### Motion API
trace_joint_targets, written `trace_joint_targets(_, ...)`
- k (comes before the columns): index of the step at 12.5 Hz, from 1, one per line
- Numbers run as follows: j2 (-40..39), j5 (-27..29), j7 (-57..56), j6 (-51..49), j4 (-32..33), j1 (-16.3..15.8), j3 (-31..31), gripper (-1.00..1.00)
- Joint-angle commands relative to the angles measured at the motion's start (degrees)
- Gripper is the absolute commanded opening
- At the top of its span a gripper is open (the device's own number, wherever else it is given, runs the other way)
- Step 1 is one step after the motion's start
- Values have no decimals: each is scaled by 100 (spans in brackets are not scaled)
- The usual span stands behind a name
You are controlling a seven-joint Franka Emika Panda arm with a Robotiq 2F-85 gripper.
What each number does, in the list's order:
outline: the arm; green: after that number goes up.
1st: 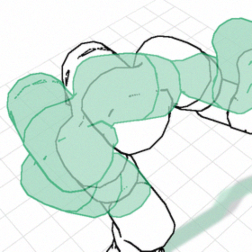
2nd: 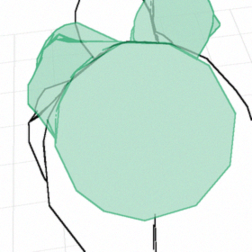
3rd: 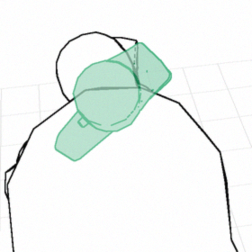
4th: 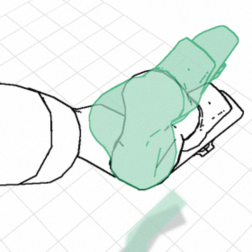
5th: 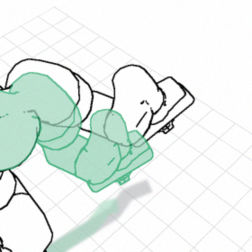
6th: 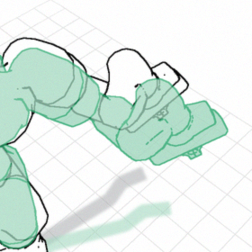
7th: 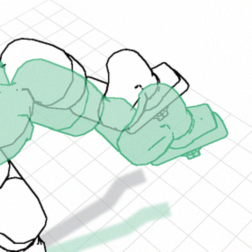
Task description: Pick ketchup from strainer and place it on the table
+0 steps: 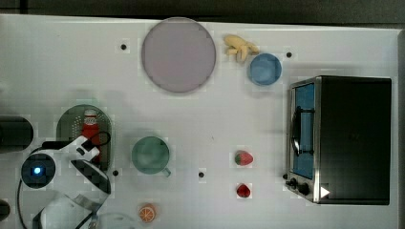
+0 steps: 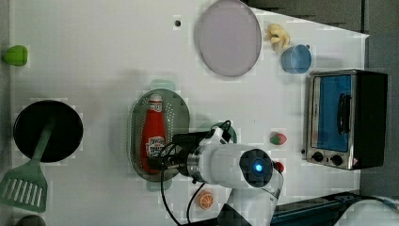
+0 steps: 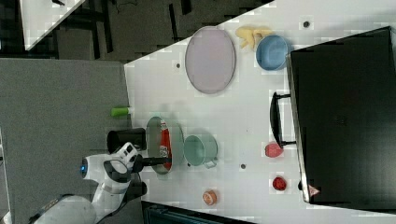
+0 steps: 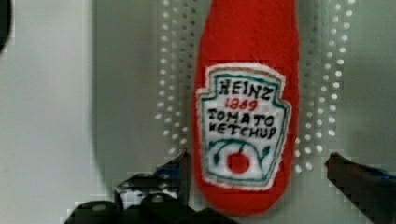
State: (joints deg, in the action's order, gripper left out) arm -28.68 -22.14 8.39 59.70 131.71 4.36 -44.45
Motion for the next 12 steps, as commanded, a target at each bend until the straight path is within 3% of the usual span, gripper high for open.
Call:
trace_joint_targets(1,-334,-450,695,167,-303,-128,152,100)
trace_joint_targets(5,-823,-705,967,161,-623,-356,428,100)
trace_joint_targets(6,-836,-730,976,146,-628,-387,460,91)
trace_joint_targets(9,-784,-741,996,162,-637,-386,421,21)
trace_joint_targets(12,-475,-738,997,44,-652,-347,333,19)
